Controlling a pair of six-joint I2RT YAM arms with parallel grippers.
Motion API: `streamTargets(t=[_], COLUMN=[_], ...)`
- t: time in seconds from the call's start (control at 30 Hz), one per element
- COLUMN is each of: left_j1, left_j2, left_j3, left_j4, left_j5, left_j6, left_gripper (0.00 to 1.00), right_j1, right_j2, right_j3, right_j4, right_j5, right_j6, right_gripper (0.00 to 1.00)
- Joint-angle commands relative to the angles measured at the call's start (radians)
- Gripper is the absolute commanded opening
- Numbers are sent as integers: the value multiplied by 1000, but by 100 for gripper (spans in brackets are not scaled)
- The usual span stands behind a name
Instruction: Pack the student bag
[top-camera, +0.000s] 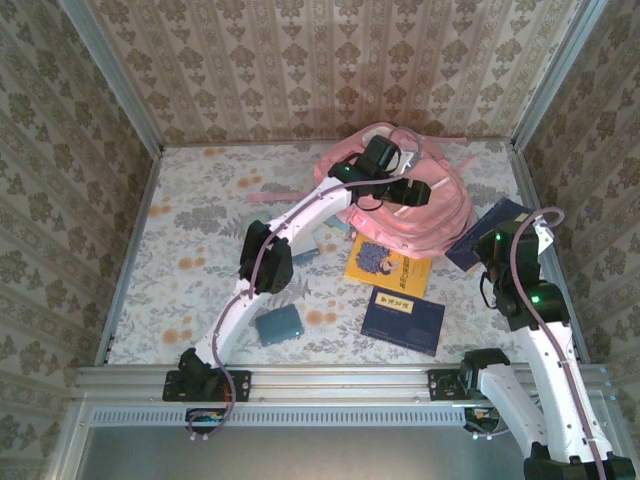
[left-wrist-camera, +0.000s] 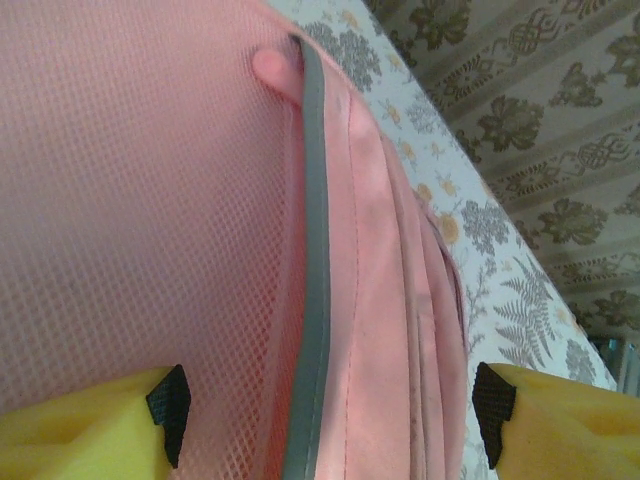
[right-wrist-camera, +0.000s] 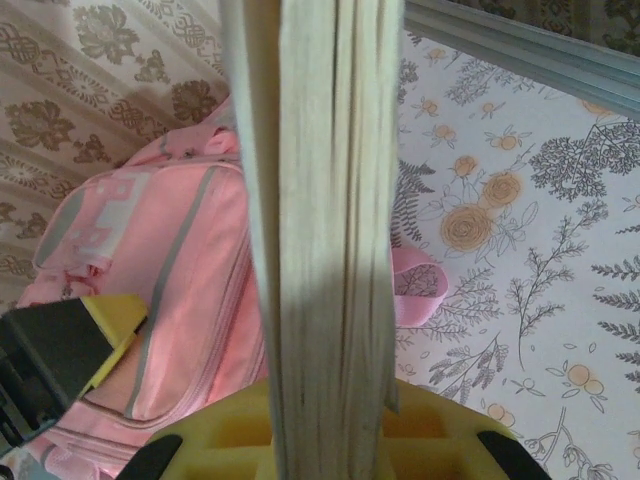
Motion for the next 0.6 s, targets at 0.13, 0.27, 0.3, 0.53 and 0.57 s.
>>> streamTargets(t=[0.13, 0.27, 0.3, 0.53, 0.57], left_j1=[-17, -32, -34, -53, -56], left_j2=[62, 79, 83, 87, 84], left_j3=[49, 55, 55, 56, 55], left_j4=[76, 77, 75, 59, 55], left_j5=[46, 67, 75, 97, 97], left_j6=[-47, -58, -64, -79, -77], left_gripper=[76, 74, 74, 71, 71], right_j1=[-9, -18, -20, -23, -23], right_j2=[2, -2, -6, -15, -15], right_j3=[-36, -44, -46, -48, -50], right_j4=[49, 51, 55, 68, 71], right_j5=[32, 27, 25, 9, 4], right_j6=[-42, -35, -33, -18, -15], right_gripper=[0, 0, 0, 0, 0])
